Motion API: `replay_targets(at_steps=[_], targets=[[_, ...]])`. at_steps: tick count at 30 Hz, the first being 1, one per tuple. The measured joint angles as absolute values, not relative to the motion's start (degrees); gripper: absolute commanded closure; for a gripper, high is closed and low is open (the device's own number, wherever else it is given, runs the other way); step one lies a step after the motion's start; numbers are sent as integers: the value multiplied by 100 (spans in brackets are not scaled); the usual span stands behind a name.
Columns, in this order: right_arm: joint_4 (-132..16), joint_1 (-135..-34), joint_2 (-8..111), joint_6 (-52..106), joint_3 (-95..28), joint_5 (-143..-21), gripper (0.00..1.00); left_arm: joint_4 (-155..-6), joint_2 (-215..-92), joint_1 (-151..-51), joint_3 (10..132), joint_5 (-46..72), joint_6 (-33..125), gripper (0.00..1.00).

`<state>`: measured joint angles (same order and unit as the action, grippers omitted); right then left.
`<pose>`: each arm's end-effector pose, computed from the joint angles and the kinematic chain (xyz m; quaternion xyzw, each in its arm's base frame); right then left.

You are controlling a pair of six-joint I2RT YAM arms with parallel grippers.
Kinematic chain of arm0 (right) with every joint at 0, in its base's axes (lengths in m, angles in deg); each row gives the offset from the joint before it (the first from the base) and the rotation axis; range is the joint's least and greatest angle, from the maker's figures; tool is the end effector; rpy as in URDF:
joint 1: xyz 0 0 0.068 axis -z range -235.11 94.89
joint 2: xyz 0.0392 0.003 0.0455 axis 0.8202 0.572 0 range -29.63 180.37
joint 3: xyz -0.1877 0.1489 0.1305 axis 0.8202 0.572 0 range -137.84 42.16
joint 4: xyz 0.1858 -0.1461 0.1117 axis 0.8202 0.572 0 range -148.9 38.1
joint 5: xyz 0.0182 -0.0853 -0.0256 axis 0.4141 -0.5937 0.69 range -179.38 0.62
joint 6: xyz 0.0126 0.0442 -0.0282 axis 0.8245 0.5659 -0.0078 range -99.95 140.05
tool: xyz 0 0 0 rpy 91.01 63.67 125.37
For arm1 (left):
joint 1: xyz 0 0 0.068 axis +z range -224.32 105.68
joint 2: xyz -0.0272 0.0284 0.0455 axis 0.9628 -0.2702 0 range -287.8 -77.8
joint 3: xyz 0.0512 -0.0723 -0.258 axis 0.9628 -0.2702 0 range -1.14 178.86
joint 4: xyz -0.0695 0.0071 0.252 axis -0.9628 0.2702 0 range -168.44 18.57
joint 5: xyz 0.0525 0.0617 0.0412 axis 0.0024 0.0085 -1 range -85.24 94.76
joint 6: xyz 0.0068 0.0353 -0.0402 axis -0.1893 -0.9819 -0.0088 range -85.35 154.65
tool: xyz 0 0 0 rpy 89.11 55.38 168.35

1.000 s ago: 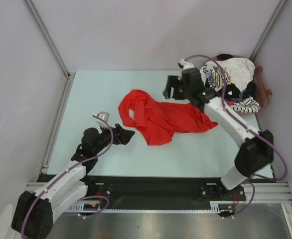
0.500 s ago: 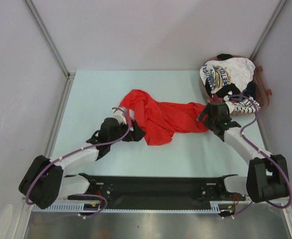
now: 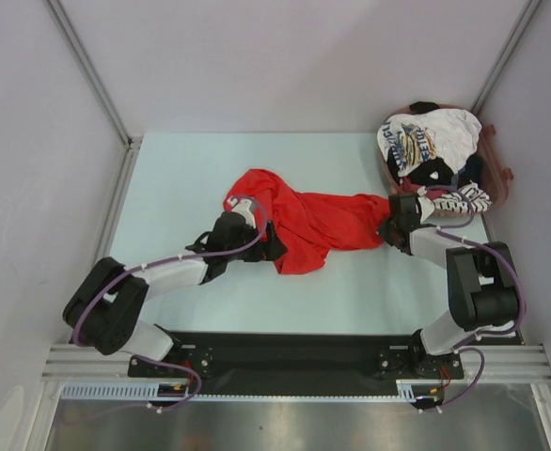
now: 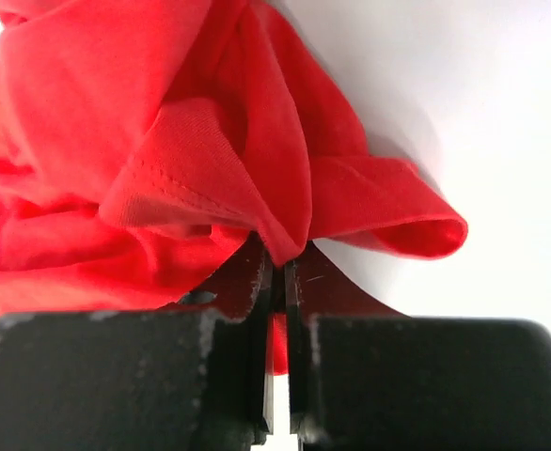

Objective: Fold and stack the tank tops
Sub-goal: Move the tank top to the center of the board, then flatten the tank top out

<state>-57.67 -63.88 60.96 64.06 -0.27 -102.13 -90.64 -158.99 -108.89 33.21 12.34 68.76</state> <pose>0.2992 0.0383 0.1525 0.3189 0.8767 0.0600 0.3552 0.2287 -0.1632 0.1746 0.0343 0.8834 -0.3098 0.3498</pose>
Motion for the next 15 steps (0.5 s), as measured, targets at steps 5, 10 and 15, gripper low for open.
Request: replay_targets(at_steps=[5,10,15], targets=[[-5511,-6502,5366,6290,-47,-10445,100,-8708,-16428,-10909,3907,912,6878,0],[-4936,-6598,4277,5995,-543,-10609,100,-8332,-16832,-10850,4471,394,6902,16],[-4541,-6587,3836,5798,-987,-10532,99,-8063,-17514,-10544,5242,346,6985,100]])
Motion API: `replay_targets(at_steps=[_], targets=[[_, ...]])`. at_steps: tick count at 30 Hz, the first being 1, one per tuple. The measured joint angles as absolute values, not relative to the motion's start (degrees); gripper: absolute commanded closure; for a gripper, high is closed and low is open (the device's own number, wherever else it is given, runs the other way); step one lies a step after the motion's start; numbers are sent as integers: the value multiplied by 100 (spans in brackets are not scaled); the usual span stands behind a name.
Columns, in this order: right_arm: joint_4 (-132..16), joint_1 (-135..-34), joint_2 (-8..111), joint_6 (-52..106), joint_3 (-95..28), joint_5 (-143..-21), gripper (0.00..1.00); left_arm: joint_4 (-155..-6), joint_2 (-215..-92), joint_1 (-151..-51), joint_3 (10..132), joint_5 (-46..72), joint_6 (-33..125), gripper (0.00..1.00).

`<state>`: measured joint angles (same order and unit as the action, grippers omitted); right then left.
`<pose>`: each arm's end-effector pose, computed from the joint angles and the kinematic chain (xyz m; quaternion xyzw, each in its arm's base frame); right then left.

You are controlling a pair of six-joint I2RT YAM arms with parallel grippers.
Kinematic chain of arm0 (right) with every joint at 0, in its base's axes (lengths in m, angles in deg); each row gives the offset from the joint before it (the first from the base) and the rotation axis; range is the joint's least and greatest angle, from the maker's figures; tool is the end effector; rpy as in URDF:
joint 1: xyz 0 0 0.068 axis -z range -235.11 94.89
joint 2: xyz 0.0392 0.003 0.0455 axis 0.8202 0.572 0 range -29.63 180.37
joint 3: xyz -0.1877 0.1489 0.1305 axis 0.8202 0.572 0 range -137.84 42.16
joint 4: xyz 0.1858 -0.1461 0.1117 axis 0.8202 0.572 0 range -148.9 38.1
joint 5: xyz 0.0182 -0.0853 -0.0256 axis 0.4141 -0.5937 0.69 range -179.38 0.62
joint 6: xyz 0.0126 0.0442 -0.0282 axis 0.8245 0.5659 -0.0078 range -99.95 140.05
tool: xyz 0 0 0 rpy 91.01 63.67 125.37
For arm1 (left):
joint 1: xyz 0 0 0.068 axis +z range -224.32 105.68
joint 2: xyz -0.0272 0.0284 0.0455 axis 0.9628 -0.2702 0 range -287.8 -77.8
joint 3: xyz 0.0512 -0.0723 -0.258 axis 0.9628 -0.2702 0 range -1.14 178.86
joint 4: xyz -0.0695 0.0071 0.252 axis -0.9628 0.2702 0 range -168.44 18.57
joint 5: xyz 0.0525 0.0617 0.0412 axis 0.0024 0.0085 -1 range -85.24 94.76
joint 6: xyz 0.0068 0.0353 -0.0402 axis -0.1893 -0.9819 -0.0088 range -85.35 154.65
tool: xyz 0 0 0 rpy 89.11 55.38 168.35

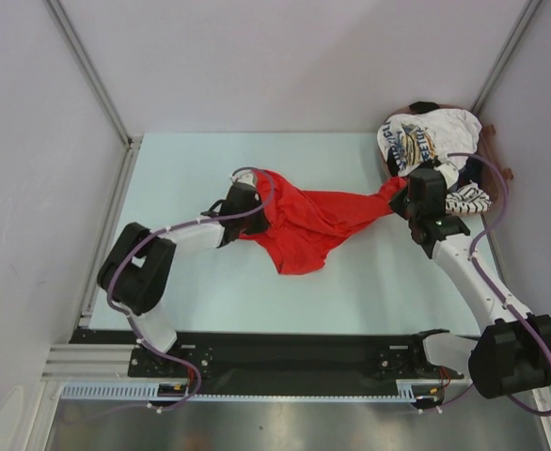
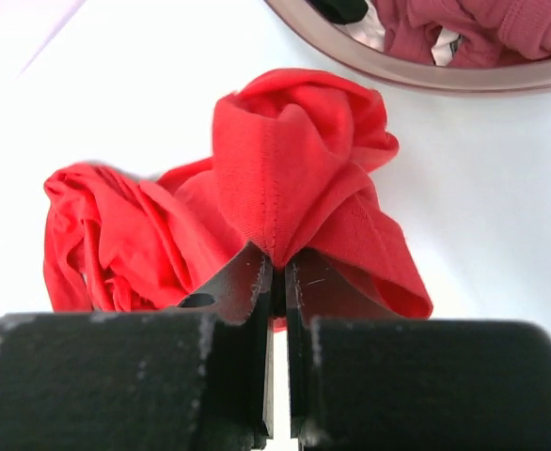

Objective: Fold and stack the tank tops
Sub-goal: Flatten the tank top out

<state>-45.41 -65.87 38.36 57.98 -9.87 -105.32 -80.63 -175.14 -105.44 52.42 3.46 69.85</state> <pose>0.2644 0.0404 0.2954 0.2688 0.8149 0.0968 0.5043 0.3036 -0.1823 0.1765 -0.0371 0.9112 -0.2156 0.3490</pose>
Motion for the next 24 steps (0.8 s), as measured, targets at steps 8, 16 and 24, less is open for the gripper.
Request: replay_targets(at_steps=[8,16,24], targets=[[-3638,-6544,3759,5599,-1251,-10224,95,-7663,-16590,-9304,4731,392,6931,100],[-3124,-6548,2548,5704,-926,-9763,28,-7036,-12485,-8224,3594,-473,7206,97],[-3072,-6672,2070,5741,23,-9247,42,-6409,-11228,-8229,3021,-1455,7676,3]])
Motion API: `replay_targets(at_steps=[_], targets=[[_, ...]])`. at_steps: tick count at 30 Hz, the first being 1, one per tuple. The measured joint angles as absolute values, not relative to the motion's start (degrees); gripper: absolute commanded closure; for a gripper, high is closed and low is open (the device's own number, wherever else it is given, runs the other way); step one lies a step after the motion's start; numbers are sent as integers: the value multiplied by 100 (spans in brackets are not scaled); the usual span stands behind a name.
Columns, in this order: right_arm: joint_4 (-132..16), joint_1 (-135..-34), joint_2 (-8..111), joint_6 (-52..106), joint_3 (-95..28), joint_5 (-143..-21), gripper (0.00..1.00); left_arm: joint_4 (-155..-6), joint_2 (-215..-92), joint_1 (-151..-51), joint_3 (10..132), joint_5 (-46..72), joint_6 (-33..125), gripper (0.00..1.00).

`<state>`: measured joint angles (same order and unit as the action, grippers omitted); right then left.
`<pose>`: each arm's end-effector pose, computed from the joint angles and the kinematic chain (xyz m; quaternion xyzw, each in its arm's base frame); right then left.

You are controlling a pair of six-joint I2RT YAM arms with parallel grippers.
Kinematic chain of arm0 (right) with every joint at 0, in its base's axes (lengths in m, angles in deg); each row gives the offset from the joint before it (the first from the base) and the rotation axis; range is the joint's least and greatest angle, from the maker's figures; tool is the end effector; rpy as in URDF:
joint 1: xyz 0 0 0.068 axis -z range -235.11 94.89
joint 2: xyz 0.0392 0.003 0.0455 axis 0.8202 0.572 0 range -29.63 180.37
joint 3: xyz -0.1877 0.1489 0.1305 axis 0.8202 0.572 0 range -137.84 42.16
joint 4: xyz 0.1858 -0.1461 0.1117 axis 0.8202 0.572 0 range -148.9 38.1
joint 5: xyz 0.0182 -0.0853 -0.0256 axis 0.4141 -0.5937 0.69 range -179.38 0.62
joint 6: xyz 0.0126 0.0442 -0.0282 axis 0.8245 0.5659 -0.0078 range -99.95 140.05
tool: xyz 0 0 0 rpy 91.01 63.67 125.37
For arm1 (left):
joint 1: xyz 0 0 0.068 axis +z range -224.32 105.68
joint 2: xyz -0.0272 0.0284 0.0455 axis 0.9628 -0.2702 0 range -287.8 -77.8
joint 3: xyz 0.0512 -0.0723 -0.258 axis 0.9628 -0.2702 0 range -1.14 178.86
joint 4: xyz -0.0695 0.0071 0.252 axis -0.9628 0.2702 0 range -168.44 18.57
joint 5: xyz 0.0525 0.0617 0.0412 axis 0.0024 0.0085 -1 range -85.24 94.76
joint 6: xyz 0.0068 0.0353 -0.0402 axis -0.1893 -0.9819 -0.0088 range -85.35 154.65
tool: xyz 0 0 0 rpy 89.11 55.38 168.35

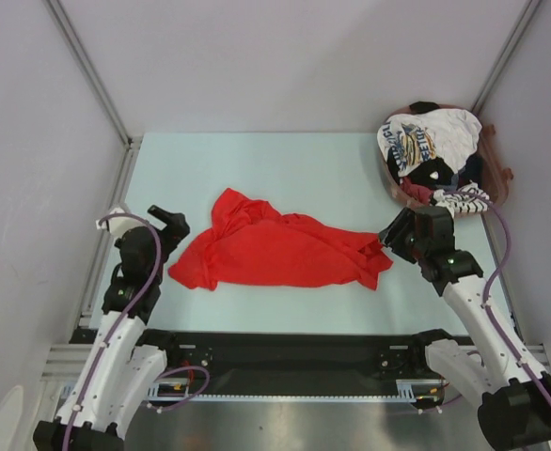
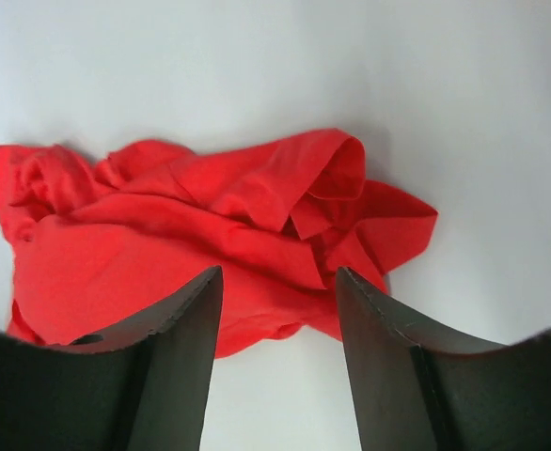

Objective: Fold and stack the tank tops
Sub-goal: Flatten the tank top out

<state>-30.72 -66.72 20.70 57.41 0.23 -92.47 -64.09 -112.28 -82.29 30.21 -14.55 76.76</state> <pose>0.1870 0.0365 0.2750 0.2108 0.8678 0.1643 0.4189 0.1531 -0.0095 0.2773 -0.3281 0.7307 -0.1242 0.5856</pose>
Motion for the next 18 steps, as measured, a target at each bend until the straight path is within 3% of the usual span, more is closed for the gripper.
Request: replay_targets(at_steps=[2,7,13,18], targets=[[-3028,-6672,2142,5728,112,-9197,40,-6382,-11453,-8229,3000,-1387,7667,2],[-3133,-6672,2280,5571,283,-8983,53,-6465,-12026,-8367,3000,-969,7471,0],[-3472,-6703,2638,5516,869,-8633,45,-6614,-13049,-9105,3264,-591,7145,0],[-3756,-6725,2920,5630,1286,-8449,51,-6785,-13386,-9497,3244,-298,7053,0]])
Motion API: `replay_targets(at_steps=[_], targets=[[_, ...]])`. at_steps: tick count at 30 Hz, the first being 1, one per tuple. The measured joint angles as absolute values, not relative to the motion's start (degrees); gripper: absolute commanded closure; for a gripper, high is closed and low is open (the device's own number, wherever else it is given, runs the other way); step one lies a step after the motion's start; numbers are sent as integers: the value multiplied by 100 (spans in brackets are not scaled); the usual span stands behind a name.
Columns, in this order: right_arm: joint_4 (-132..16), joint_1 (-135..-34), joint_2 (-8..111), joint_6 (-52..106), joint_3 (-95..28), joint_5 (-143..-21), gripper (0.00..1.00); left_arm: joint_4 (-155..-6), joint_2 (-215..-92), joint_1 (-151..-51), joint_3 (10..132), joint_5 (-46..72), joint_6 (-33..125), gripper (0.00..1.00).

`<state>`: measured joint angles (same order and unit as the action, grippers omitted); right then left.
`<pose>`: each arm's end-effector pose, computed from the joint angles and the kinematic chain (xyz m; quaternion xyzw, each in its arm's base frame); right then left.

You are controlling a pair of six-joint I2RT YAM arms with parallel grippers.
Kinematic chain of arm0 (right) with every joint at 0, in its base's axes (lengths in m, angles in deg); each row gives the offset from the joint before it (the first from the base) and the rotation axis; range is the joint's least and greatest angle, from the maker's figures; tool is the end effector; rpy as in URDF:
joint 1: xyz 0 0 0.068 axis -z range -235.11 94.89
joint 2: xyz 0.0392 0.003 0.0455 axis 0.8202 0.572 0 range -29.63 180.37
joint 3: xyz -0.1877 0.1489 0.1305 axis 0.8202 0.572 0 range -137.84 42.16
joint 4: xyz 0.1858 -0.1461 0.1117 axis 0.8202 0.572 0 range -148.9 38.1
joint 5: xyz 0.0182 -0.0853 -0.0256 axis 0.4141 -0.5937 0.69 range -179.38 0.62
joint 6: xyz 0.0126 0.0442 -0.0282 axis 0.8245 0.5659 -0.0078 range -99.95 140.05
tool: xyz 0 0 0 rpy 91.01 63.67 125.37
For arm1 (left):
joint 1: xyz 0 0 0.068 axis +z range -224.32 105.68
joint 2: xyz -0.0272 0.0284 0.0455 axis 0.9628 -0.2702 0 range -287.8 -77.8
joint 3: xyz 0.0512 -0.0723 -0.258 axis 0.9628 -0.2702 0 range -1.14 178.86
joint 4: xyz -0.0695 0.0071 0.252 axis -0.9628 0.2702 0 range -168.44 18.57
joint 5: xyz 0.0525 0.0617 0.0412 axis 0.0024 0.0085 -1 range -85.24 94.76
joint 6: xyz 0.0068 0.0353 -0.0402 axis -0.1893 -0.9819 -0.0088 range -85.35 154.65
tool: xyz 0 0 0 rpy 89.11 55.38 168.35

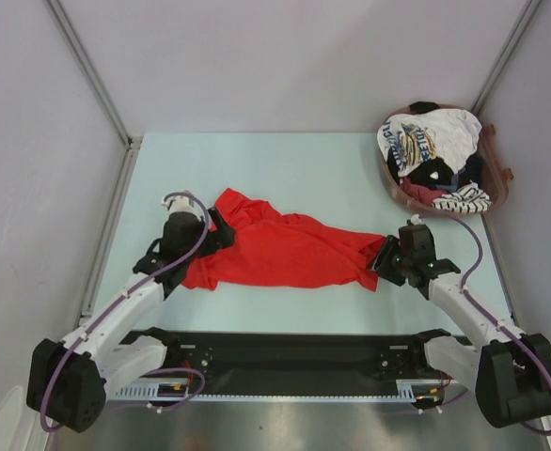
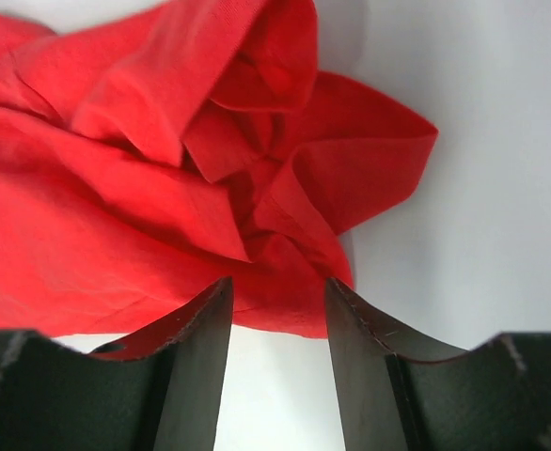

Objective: Fold and stack the tank tops
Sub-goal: Flatten the tank top out

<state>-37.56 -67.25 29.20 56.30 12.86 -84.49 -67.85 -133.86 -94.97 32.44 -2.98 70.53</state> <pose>0.1901 0.0441 0.1859 0.1827 0.9236 0.1738 0.2887 0.2015 -0.0708 0.2347 -0.1481 0.8651 -0.1729 0.4470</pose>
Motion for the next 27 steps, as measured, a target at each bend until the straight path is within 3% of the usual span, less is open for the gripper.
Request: replay_targets(at_steps=[8,16,27], targets=[[-4285,-6764,3119,5789,1612,-8609,53,-6800,-14098,-10318,3620,-414,6802,0],[-4866,-6847,3685,5750,1612,-8589,59,-6717,-14708,-10345,3896,-561,6675,0],[-5107,-7201,3442,5643,1516,-8762,57,-6680,-14898,-10345,3996,-692,6544,0]])
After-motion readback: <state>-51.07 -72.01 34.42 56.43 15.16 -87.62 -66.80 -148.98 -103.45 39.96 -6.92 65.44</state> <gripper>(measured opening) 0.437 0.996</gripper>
